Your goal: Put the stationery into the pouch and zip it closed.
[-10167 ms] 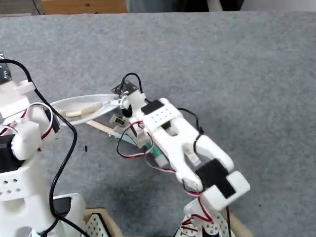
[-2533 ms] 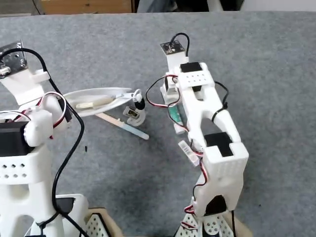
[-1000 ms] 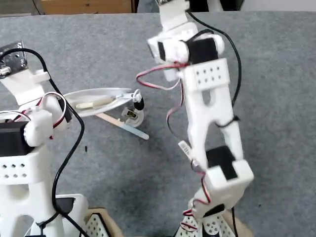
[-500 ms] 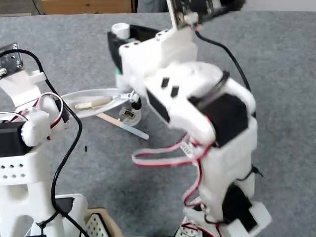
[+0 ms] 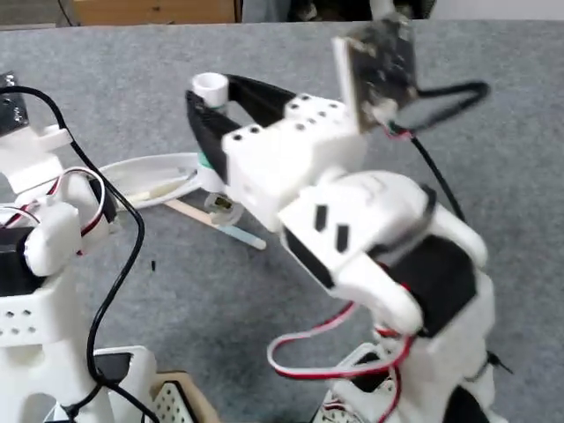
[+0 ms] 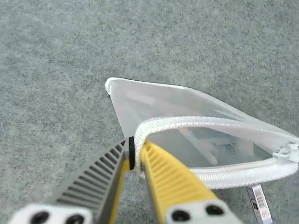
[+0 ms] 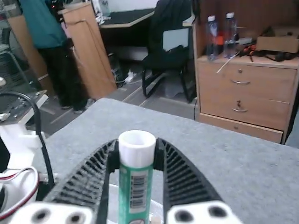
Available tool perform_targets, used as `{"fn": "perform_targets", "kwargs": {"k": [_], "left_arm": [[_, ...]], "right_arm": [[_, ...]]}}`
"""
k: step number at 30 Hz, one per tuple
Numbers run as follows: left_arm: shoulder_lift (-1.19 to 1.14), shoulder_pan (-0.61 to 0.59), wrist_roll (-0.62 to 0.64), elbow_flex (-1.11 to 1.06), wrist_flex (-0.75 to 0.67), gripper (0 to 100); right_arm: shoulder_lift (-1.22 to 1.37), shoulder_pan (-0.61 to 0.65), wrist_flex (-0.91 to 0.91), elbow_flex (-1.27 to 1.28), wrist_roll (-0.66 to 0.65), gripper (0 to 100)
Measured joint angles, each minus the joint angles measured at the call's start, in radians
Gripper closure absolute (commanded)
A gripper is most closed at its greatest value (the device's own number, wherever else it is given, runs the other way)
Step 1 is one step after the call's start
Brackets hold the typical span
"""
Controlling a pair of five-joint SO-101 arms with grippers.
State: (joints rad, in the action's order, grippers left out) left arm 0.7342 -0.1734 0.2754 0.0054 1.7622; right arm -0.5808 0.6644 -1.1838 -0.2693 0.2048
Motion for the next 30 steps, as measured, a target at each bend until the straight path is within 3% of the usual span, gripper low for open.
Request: {"fn": "perform_targets", "kwargs": {"k": [10, 19, 30], "left_arm": [[0.104, 0.141, 0.000, -0.103, 0.000, 97], [0.063, 0.060, 0.000, -0.133, -0.012, 97], [0.011, 0.048, 0.000, -0.132, -0.058, 97]], "right_arm": [[-0.180, -0.021, 0.120, 0.261, -0.057, 98.6], [-0.137, -0.023, 0.413, 0.499, -0.064, 98.6], [-0.091, 0.029, 0.491, 0.615, -0.075, 98.6]]}}
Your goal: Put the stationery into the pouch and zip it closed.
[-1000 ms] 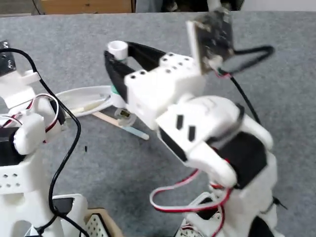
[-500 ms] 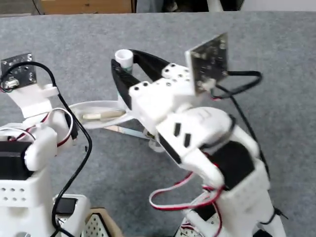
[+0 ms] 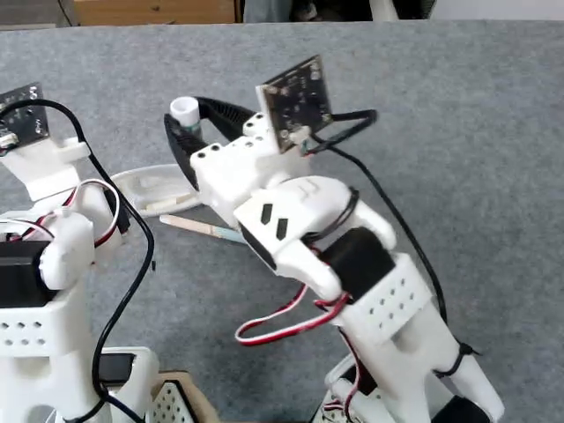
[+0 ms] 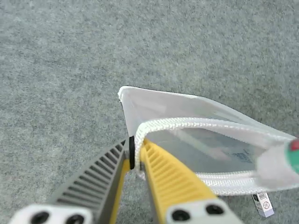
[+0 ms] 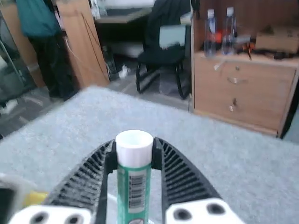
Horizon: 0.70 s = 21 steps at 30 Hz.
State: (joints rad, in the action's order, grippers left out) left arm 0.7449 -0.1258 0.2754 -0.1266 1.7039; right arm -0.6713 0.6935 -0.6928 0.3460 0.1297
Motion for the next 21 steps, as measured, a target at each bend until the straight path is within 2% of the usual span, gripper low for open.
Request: {"fn": "perform_targets", "kwargs": {"k": [7, 11, 21], "left_arm": [[0.000, 0.000, 0.000, 0.000, -0.009, 97], [-0.005, 0.000, 0.000, 0.000, -0.009, 97], [-0.005, 0.002, 0.002, -0.002, -0.009, 97]], "right_arm": [[0.000, 0.003, 0.155, 0.146, -0.080, 98.6], [-0.014, 0.005, 0.184, 0.196, -0.126, 98.6], [-0.069, 0.006, -0.009, 0.153, -0.201, 98.6]]}}
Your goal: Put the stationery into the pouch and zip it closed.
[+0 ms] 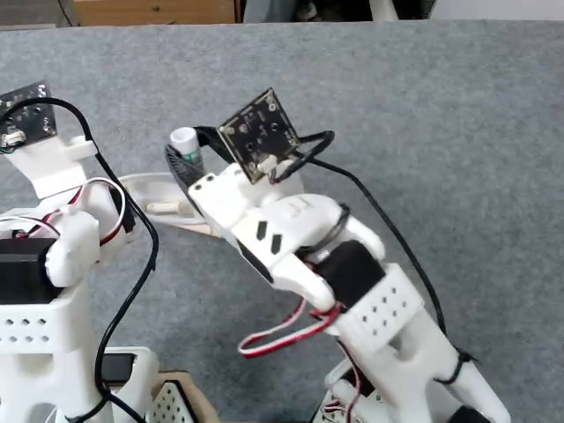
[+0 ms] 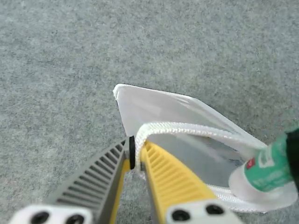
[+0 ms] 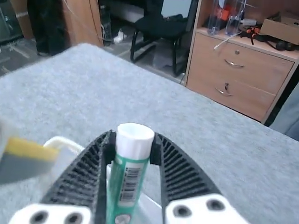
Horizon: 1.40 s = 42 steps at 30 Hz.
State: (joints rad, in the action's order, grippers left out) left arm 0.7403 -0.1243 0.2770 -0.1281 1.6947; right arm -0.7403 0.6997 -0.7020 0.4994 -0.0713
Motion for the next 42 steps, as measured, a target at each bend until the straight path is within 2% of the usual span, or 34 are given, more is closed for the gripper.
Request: {"fn": "perform_targets", "kwargs": {"k": [14, 22, 29, 42], "left_arm": [[-0.002, 0.000, 0.000, 0.000, 0.000, 97], [-0.005, 0.000, 0.000, 0.006, 0.000, 97], [-0.008, -0.006, 0.000, 0.008, 0.000, 97], [-0.008, -0.006, 0.000, 0.008, 0.000, 97]], "right_arm": [[-0.155, -0.002, -0.292, -0.084, -0.015, 98.6], [-0.216, 0.020, -0.414, -0.083, -0.161, 98.6], [-0.236, 0.034, -0.405, 0.008, -0.187, 98.6], [-0.235, 0.034, -0.186, 0.152, -0.187, 98.3]]}}
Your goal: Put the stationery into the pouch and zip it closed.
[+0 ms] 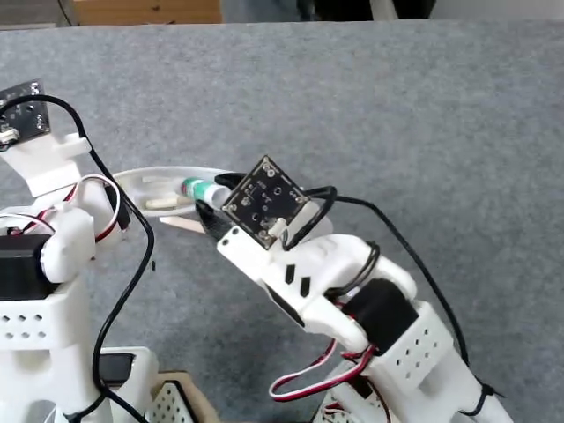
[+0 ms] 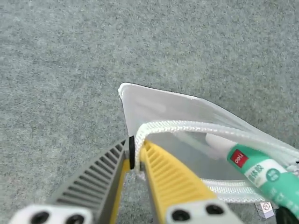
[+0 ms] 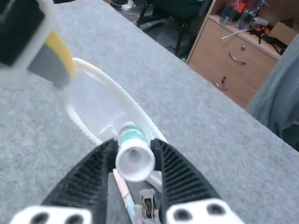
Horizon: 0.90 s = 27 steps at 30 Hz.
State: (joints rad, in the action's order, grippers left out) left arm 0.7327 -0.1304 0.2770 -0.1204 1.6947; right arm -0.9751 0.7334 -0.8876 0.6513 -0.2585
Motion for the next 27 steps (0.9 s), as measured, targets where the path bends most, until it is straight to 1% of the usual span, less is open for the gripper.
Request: {"fn": "perform_targets", "kwargs": {"k": [2, 7, 10, 14, 21, 24, 27], "left_arm": [[0.000, 0.000, 0.000, 0.000, 0.000, 97], [0.000, 0.000, 0.000, 0.000, 0.000, 97], [0.000, 0.000, 0.000, 0.000, 0.000, 97], [0.000, 0.000, 0.000, 0.000, 0.000, 97], [0.000, -0.002, -0.002, 0.000, 0.000, 97], [0.000, -0.025, -0.002, 0.000, 0.000, 97], [0.000, -0.057, -0.002, 0.000, 0.000, 97]], "right_arm": [[0.000, 0.000, 0.006, 0.003, 0.000, 97.0], [0.000, 0.000, 0.008, 0.003, 0.000, 79.7], [0.000, -0.002, 0.008, 0.003, -0.005, 74.6], [0.000, -0.003, 0.008, 0.003, -0.040, 75.0], [0.000, -0.003, 0.008, -0.012, -0.043, 76.0], [0.000, -0.003, 0.005, -0.017, -0.043, 76.3], [0.000, -0.029, -0.025, -0.017, -0.043, 79.6]]}}
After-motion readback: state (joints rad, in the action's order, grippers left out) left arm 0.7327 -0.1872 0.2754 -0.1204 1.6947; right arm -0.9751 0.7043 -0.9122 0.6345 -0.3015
